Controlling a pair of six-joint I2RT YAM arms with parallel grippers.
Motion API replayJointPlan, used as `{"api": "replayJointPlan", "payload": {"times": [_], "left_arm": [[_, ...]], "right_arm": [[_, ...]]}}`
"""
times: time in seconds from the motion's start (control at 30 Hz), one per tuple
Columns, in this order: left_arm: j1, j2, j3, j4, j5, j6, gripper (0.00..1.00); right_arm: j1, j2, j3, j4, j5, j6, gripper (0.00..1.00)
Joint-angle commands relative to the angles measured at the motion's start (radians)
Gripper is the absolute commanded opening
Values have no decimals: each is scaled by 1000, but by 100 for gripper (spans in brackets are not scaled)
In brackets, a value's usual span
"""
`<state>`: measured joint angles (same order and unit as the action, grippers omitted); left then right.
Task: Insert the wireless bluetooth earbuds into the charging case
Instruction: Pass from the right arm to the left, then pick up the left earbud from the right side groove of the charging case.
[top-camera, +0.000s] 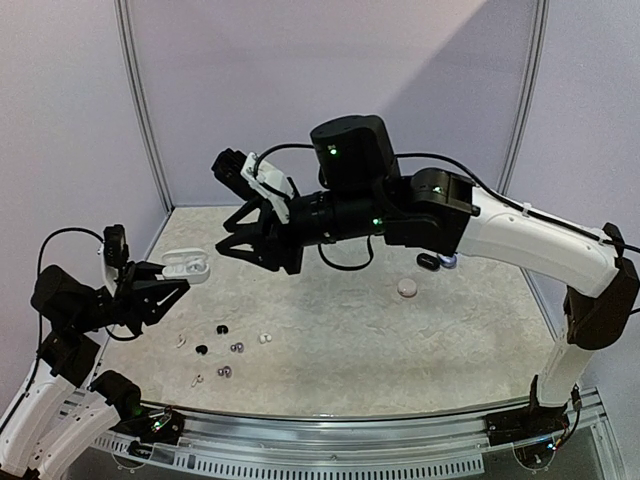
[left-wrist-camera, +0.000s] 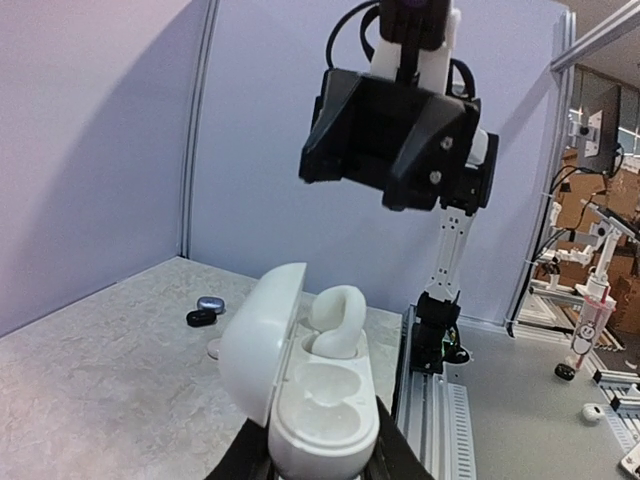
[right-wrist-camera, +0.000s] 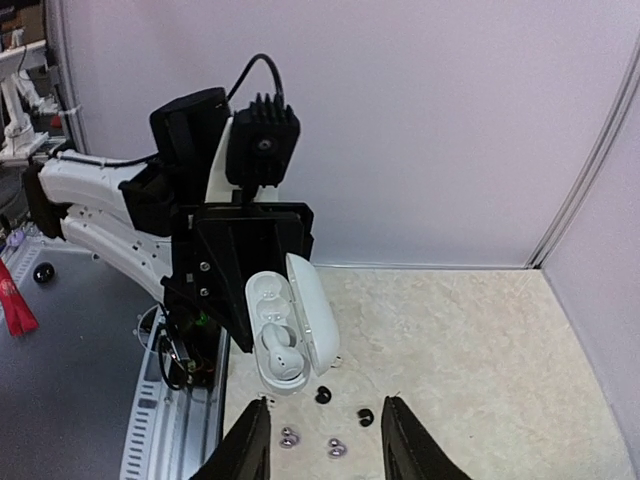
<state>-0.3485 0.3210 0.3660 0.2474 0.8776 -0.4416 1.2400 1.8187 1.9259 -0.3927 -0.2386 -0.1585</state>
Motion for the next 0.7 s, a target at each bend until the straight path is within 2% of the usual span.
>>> {"api": "replayJointPlan", "payload": {"times": [0.0,0.23,0.43,0.67], "left_arm": [[-18,7,-13,-44,65,74,0],[-24,3,-1,-103,88,156,0],[-27,-8,-5,-106,94,173,0],[-30,-14,-8,-108,97,182,0]], "right_arm": [[40,-24,43,-80,20,-101,35],[86,119,244,-230,63,-214,26],[99,163,276,-249,62,-248,24],[107,203,309,-274,81,-273,18]]}}
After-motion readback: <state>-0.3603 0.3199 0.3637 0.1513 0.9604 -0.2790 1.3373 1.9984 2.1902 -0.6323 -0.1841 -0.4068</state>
